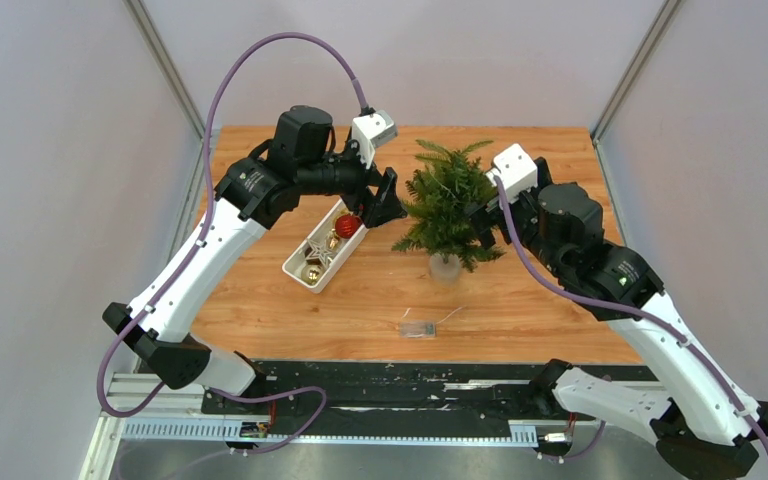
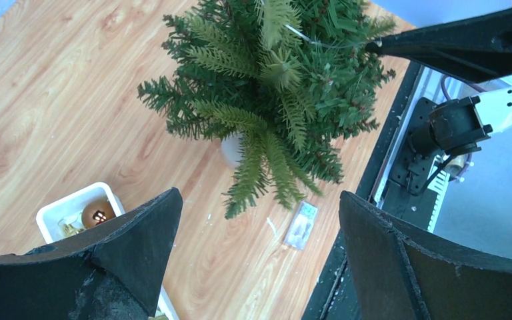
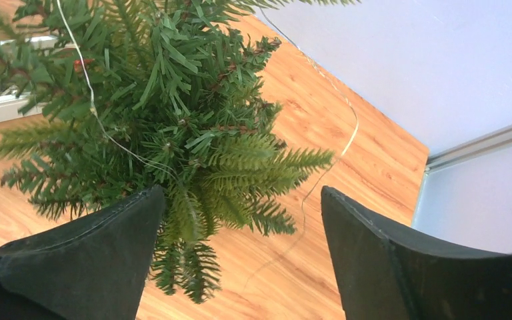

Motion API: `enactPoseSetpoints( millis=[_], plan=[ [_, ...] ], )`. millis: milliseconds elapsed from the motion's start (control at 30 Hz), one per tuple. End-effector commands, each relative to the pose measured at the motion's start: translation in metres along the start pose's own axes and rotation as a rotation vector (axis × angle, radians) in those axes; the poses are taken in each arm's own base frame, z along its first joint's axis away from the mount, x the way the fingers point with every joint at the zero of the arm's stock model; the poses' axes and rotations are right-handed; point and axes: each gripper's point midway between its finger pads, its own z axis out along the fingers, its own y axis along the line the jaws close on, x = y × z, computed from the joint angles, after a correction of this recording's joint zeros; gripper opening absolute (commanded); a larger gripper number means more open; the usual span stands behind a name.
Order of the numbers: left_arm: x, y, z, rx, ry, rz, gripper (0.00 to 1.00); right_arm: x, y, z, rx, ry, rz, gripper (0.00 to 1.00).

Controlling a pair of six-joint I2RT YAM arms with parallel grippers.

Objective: Decorate the small christmas tree
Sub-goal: Wrap the decoration item around the Christmas tree.

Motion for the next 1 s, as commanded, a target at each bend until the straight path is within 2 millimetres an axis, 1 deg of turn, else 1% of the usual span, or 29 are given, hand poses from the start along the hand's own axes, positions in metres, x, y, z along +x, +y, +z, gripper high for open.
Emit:
enactPoseSetpoints(
  millis=[0,33,67,200,367,433,533,633,700,800,867,967],
  plan=[
    [-0.012,-0.005,-0.01,0.01,-0.051,0.046,0.96,-0.003,0.006,-0.013,-0.05,-0.014,0.054,0.95],
    [-0.011,-0.005,-0.011,0.01,-0.05,0.047,0.96,-0.003,0.007,-0.016,-0.057,-0.018,0.068,0.98],
    [-0.012,-0.006,-0.012,0.01,-0.054,0.049,0.96,-0.004,0.008,-0.019,-0.067,-0.027,0.084,1.0],
    [-0.013,-0.006,-0.014,0.008,-0.059,0.059,0.97,-0.012,0.011,-0.029,-0.1,-0.054,0.131,1.0],
    [-0.011,-0.005,-0.01,0.013,-0.05,0.049,0.97,-0.009,0.003,-0.026,-0.051,-0.026,0.128,1.0],
    [-0.011,-0.006,-0.009,0.019,-0.05,0.045,0.97,-0.011,0.002,-0.027,-0.049,-0.027,0.128,1.0],
    [-0.012,-0.007,-0.01,0.019,-0.054,0.045,0.97,-0.018,0.0,-0.034,-0.059,-0.037,0.136,1.0],
    [-0.012,-0.007,-0.012,0.012,-0.056,0.047,0.97,-0.02,-0.002,-0.044,-0.069,-0.036,0.144,1.0],
    [-0.014,-0.009,-0.018,0.011,-0.068,0.054,0.97,-0.022,0.003,-0.049,-0.103,-0.05,0.149,1.0],
    [-0.018,-0.021,-0.027,0.053,-0.101,0.086,0.97,-0.026,0.009,-0.053,-0.147,-0.068,0.163,1.0],
    [-0.021,-0.029,-0.035,0.076,-0.122,0.11,0.98,-0.027,0.01,-0.053,-0.152,-0.07,0.167,1.0],
    [-0.02,-0.036,-0.047,0.087,-0.132,0.146,1.0,-0.032,0.009,-0.053,-0.151,-0.077,0.171,1.0]
  ],
)
